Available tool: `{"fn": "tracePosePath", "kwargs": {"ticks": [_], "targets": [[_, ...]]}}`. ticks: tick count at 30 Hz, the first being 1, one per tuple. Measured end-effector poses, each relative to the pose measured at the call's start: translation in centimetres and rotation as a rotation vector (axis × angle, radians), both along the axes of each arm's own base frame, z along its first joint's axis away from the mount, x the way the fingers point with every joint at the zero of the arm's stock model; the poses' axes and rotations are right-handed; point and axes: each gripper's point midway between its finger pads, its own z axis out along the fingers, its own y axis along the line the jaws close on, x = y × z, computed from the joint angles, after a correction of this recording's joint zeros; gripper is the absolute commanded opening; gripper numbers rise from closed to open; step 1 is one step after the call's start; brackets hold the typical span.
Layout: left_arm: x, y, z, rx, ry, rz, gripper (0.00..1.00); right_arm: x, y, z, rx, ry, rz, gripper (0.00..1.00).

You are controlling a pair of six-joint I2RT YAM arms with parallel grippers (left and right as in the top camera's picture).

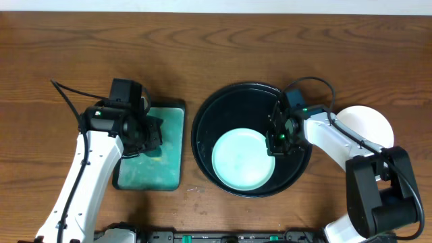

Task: Clean dirty plates on tray and stack at the side
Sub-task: 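Scrub the pale green plate with the sponge while right gripper holds rim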

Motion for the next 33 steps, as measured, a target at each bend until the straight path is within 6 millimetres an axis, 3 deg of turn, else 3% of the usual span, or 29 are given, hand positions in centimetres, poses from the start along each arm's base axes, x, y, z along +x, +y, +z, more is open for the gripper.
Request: {"fn": "tracePosePath", "kwargs": {"ticks": [5, 11, 17, 23, 25, 28, 33], "targets": [[0.5, -3.1, 0.6, -0.084, -0.034, -0.069, 0.07, 0.9, 0.5, 0.1, 0.022, -0.032, -0.022, 0.01], [1.5, -10.5, 0.4, -0.199, -0.089, -0.202, 0.07, 0.9, 0.5, 0.1, 0.022, -0.029, -0.03, 0.01], [0.3, -18.8, -3.5, -0.251, -0.024, -0.322, 0.08, 0.7, 0.4, 0.1, 0.02, -0.02, -0.035, 0.01], [-1.6, -24.3, -8.8, -0.286, 0.075, -0.366, 0.07, 0.4, 0.3, 0.1, 0.014, -0.004, -0.039, 0.01], [-2.2, -24.5, -10.2, -0.273, 0.115, -0.354, 0.07, 0.3, 0.3, 0.1, 0.013, 0.001, -0.041, 0.01], [-2.1, -23.9, -10.7, -0.231, 0.137, -0.322, 0.07, 0.2, 0.3, 0.1, 0.012, 0.004, -0.041, 0.01], [-1.6, -19.6, -10.9, 0.005, 0.132, -0.253, 0.07, 0.0, 0.4, 0.1, 0.019, 0.015, -0.04, 0.01]]}}
